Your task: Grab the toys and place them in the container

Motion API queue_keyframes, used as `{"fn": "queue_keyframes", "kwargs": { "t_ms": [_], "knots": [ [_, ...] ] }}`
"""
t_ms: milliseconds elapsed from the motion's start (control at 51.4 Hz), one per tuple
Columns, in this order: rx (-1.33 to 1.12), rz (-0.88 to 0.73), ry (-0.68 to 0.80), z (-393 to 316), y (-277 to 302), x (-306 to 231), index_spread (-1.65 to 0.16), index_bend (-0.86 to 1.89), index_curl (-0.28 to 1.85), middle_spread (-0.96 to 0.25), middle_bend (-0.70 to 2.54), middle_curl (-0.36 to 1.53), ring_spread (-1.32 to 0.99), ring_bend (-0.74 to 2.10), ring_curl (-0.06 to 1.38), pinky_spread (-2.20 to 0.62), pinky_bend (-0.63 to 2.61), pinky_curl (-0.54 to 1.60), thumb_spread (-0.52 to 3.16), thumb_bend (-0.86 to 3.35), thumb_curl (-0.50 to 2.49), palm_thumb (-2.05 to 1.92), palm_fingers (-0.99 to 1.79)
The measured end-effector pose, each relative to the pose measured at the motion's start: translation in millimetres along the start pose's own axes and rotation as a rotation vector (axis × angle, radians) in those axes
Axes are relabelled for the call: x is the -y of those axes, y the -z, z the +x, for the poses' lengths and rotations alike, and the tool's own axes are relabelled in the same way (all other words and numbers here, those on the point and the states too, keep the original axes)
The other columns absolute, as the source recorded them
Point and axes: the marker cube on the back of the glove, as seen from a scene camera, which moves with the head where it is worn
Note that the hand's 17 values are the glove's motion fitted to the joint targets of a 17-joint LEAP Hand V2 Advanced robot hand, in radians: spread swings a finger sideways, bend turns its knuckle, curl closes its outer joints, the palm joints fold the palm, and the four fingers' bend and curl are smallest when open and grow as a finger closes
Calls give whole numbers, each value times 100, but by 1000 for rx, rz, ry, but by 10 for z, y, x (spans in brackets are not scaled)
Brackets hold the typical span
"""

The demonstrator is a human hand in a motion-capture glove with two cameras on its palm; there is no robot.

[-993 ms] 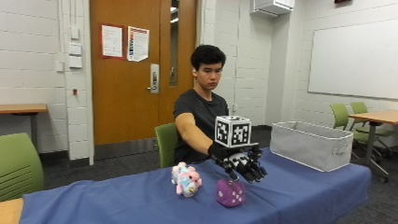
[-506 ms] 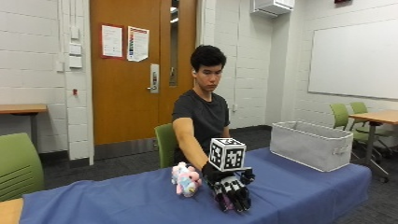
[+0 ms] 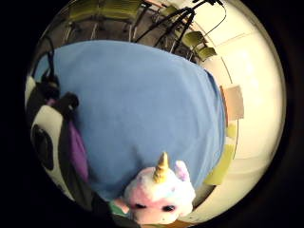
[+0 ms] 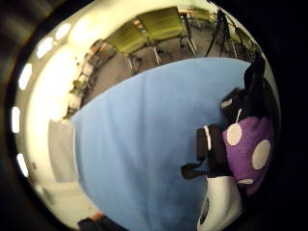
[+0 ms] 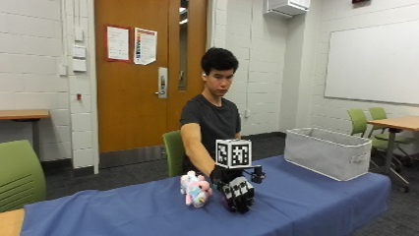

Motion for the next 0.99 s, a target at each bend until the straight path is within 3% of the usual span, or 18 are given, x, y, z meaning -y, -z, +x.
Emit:
{"fn": "queue_keyframes", "kwargs": {
  "t_ms": [175,370,662,993],
  "knots": [
    [-21,-105,-4,-34,13,-35,-34,45,75,-37,66,55,-46,93,41,-44,65,33,117,19,43,56,133],
    [63,-223,-39,-117,161,-37,-35,34,83,-36,93,65,-41,115,49,-48,76,38,103,20,54,67,134],
    [114,-99,36,-663,1316,163,-38,30,100,-33,107,70,-36,131,54,-48,87,43,96,10,62,59,128],
    [160,63,253,-2125,2684,172,-39,45,116,-28,119,70,-33,136,53,-47,86,44,137,1,48,41,133]
  ]
}}
